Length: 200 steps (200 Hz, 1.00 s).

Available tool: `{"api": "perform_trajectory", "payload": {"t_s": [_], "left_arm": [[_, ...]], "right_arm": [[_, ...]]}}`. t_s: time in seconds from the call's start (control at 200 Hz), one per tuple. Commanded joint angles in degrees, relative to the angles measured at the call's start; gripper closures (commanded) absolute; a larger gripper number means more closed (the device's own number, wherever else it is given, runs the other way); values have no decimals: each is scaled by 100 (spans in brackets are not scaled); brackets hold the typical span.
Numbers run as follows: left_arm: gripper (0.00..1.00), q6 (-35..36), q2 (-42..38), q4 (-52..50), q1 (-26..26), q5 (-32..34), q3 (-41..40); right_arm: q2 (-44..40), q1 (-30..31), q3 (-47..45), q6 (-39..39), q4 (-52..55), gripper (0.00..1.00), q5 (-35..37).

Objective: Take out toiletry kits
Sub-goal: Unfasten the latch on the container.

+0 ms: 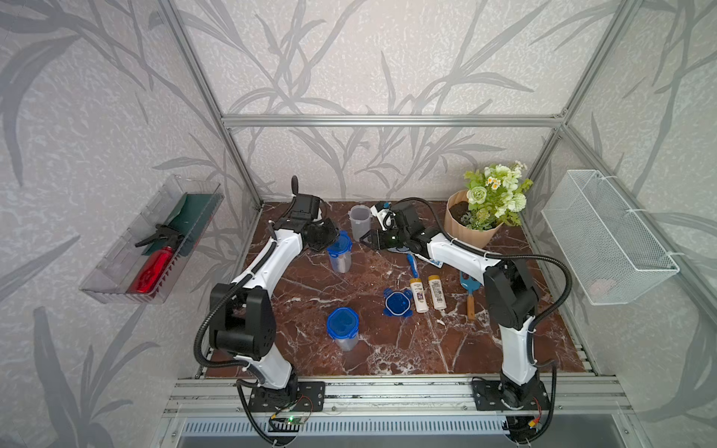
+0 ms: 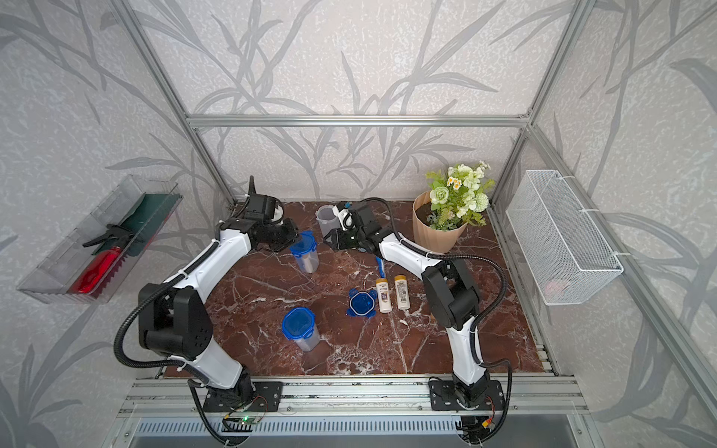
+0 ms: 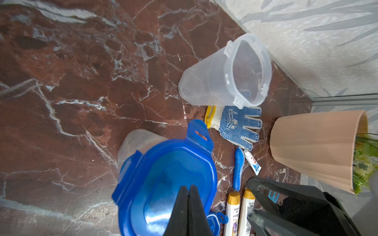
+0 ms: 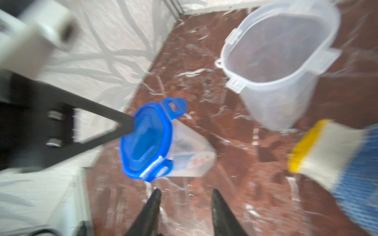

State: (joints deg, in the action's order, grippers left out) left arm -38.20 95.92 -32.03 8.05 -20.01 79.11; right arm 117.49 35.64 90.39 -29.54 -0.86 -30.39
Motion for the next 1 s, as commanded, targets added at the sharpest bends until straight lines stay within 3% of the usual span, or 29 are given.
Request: {"api": "perform_trajectory", "payload": {"t_s": [0.0,0.35,0.81,0.995], "left_arm": [[100,29,82,68,53,-135,29],[100,49,123,109,51,-201,-416],[100,14,-87,180,109,-170,-992],[100,-51,-31,271,109,-196,-1244]], "right_arm": [[229,-52,-185,-1292,-1616,54,-1219],[470,75,-338,-1814,-1954,37,-1476],[955,180,-378,-2603,-2751,41,-1581],[1058,179,-411,-3155,-3611,42,-1736]]}}
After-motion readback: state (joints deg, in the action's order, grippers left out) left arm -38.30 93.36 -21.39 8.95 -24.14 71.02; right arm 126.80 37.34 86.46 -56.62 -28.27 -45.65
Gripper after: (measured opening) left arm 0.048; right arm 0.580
